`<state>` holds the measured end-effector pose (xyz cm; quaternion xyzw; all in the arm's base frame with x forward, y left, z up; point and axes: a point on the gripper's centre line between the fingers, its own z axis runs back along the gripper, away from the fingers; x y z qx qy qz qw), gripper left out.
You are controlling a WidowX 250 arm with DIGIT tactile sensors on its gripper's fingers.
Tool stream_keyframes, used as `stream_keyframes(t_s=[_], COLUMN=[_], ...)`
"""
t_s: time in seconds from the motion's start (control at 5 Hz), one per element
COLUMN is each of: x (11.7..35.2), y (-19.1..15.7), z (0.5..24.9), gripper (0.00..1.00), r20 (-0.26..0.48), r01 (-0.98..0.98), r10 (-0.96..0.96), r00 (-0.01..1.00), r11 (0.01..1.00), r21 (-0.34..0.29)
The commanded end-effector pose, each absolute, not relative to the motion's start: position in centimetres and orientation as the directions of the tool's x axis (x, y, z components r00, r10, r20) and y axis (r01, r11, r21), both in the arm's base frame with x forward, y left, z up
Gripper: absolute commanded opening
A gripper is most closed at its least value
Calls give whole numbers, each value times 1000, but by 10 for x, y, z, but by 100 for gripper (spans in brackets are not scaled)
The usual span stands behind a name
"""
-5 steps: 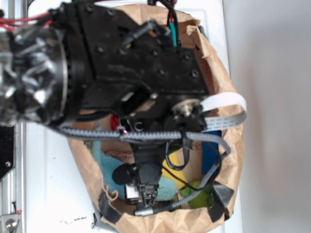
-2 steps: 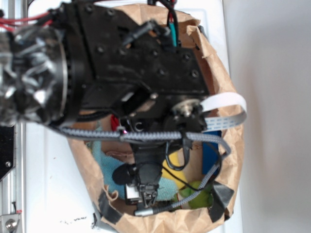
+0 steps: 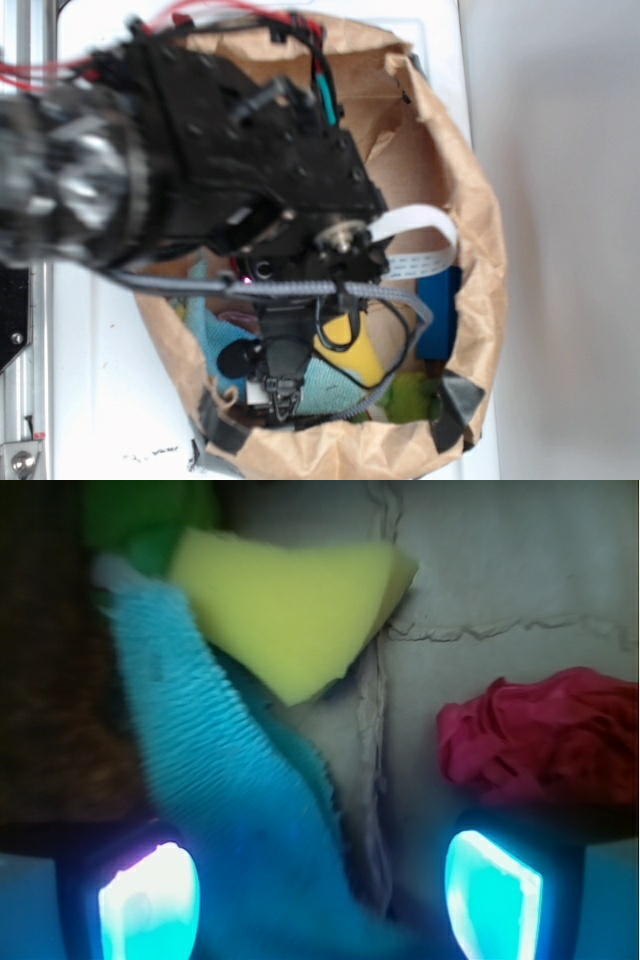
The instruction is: Grab the blue cloth.
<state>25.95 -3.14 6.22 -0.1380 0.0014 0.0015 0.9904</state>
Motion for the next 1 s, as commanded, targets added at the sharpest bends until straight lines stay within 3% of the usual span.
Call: stream_keyframes(t_s=[0.0,0.6,0.8], x=[266,269,265], y=[-40,-53,-57], z=[62,51,46], gripper=[100,100,100], r20=[-6,-15,-14], r01=[51,56,66], r10=[-56,-67,-77], r00=[998,998,997], r11=[945,920,924], r21=[-324,-388,-378])
